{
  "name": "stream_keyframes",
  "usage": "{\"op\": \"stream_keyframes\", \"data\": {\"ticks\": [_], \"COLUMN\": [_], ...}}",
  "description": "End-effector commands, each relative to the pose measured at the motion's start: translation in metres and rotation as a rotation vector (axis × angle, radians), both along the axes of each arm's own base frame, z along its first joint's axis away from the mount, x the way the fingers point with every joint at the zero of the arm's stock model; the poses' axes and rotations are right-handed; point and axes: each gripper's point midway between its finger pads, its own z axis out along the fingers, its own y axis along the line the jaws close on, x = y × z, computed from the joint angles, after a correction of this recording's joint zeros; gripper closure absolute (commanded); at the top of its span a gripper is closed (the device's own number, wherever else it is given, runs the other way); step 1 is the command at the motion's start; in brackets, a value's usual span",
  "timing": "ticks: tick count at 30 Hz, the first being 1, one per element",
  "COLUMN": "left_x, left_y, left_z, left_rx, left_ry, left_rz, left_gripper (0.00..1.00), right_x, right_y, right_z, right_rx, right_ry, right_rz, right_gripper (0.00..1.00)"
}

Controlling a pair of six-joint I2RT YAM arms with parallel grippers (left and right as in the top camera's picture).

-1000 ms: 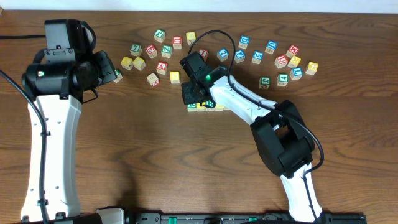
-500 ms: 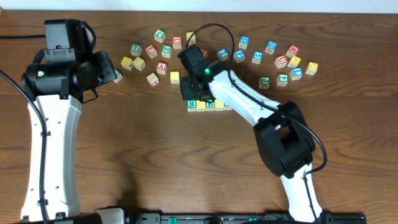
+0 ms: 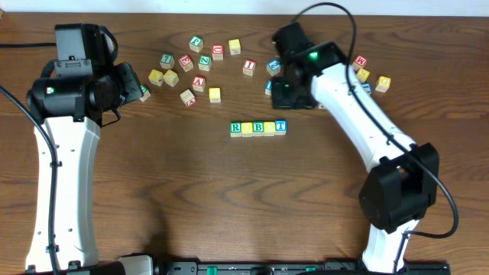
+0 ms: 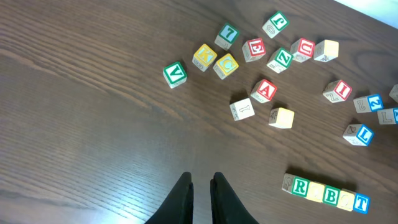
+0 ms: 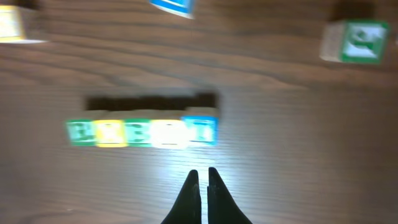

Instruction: Spell out ROBOT

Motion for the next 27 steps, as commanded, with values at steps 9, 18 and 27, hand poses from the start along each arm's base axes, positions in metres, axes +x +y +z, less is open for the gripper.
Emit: {"op": "stream_keyframes", "data": {"ticks": [9, 18, 27], "left_x": [0.0, 0.0, 0.0], "left_y": [0.004, 0.004, 0.004], "left_z": [-0.005, -0.005, -0.005], "left_rx": [0.02, 0.019, 0.019], "left_ry": [0.016, 0.016, 0.016], "left_rz": [-0.003, -0.004, -0.003], "left_gripper": [0.89, 0.89, 0.89], "right_x": [-0.019, -0.021, -0.021], "right_y": [-0.023, -0.021, -0.003], "right_z": [-0.064, -0.093, -0.105], "right_rx": [-0.048, -0.038, -0.018], "right_ry": [0.091, 0.066, 0.015], "right_rz": [-0.02, 0.002, 0.071], "right_gripper": [0.99, 0.99, 0.99]}}
